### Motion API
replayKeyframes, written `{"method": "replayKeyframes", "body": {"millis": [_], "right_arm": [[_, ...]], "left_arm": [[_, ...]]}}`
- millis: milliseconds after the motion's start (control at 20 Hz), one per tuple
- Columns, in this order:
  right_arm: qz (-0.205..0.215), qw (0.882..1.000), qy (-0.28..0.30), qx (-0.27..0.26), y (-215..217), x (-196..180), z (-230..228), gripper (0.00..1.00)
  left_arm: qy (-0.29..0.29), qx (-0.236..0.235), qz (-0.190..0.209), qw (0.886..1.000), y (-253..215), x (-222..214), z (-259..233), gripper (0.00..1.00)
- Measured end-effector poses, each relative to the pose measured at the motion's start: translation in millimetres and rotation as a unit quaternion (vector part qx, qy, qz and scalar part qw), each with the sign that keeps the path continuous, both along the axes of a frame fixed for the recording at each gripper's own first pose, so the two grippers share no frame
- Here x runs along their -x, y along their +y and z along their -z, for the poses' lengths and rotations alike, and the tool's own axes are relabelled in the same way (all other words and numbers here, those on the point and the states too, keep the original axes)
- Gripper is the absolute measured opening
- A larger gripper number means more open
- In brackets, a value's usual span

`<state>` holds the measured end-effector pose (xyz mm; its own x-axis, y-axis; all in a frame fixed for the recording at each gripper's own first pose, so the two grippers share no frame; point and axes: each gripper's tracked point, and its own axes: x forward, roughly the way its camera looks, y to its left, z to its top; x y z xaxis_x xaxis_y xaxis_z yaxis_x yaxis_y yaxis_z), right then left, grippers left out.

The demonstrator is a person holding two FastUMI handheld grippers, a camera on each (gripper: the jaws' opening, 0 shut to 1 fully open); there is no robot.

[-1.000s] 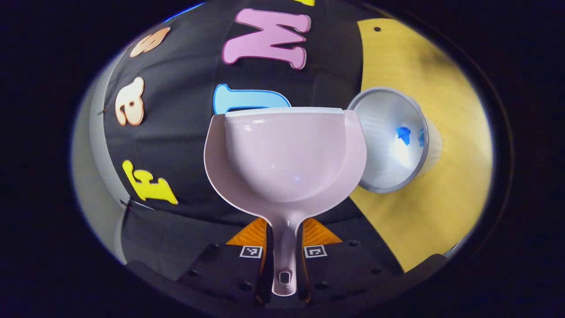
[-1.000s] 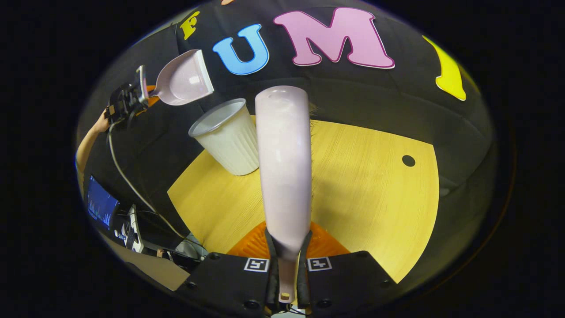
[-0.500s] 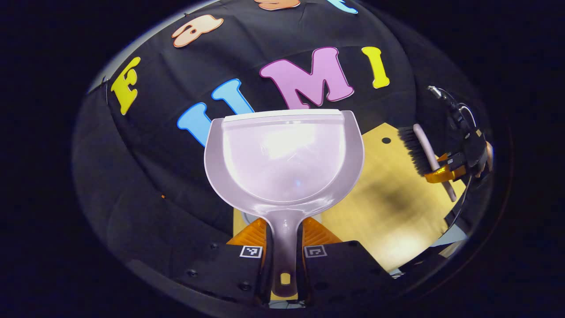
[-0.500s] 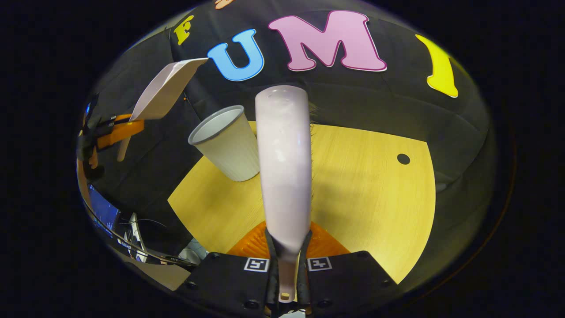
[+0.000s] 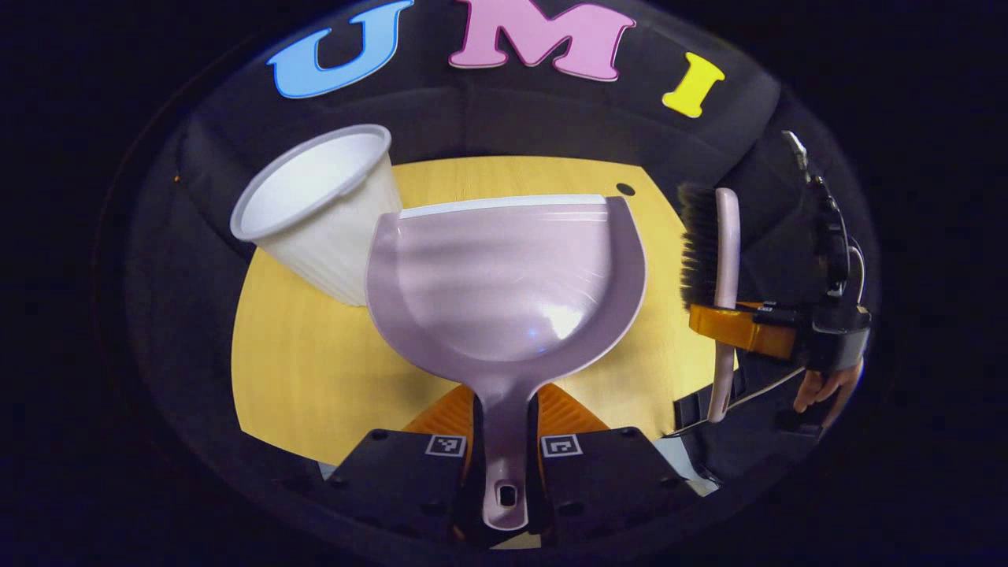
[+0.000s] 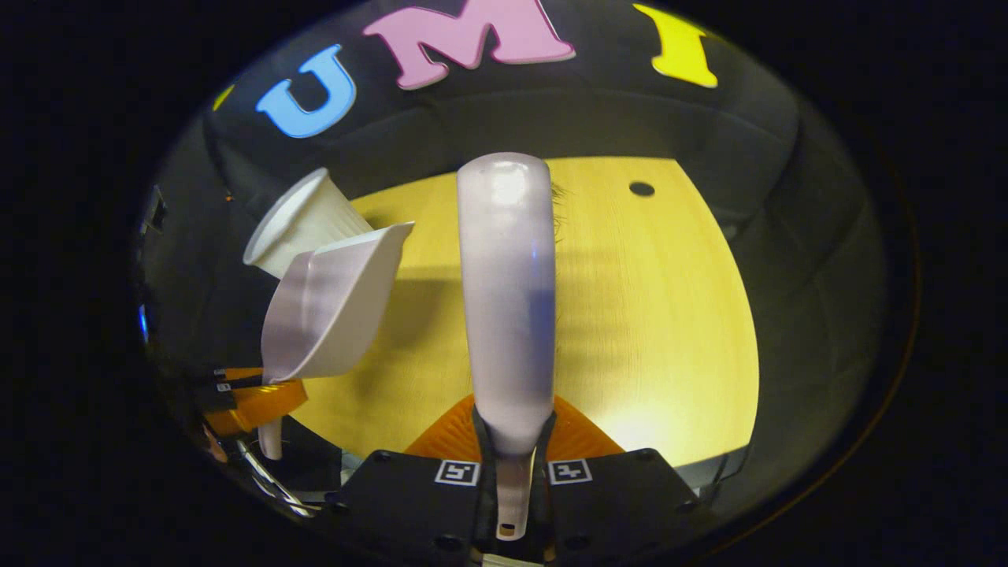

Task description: Pick up the small broom and dustpan from the desktop, sweep the trash into the dustpan with the broom, and then empty the trash into the garbage bin.

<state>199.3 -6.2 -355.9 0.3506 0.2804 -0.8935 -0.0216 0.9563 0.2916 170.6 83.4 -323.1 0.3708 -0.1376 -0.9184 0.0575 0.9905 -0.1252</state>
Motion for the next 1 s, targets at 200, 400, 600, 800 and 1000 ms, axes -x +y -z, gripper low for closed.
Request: {"method": "replayKeyframes", "body": {"millis": [200, 400, 600, 800, 1000], "right_arm": [[-0.017, 0.995, 0.088, 0.042, 19.0, 24.0, 64.7, 0.17], [-0.019, 0.988, 0.137, 0.067, 17.1, 28.0, 102.8, 0.17], [-0.031, 0.982, 0.168, 0.084, 10.2, 26.8, 120.6, 0.18], [-0.024, 0.976, 0.205, 0.073, 15.9, 36.9, 138.7, 0.11], [-0.034, 0.972, 0.225, 0.066, 23.5, 33.5, 141.0, 0.21]], "left_arm": [[0.081, -0.032, -0.008, 0.996, -7.5, 7.9, 77.0, 0.19], [0.111, -0.073, -0.011, 0.991, -16.7, 20.0, 93.4, 0.18], [0.101, -0.076, 0.001, 0.992, -18.8, 7.3, 58.4, 0.18], [0.115, -0.075, 0.004, 0.991, -27.6, 1.9, 58.2, 0.19], [0.122, -0.084, 0.012, 0.989, -36.8, 0.3, 60.7, 0.2]]}}
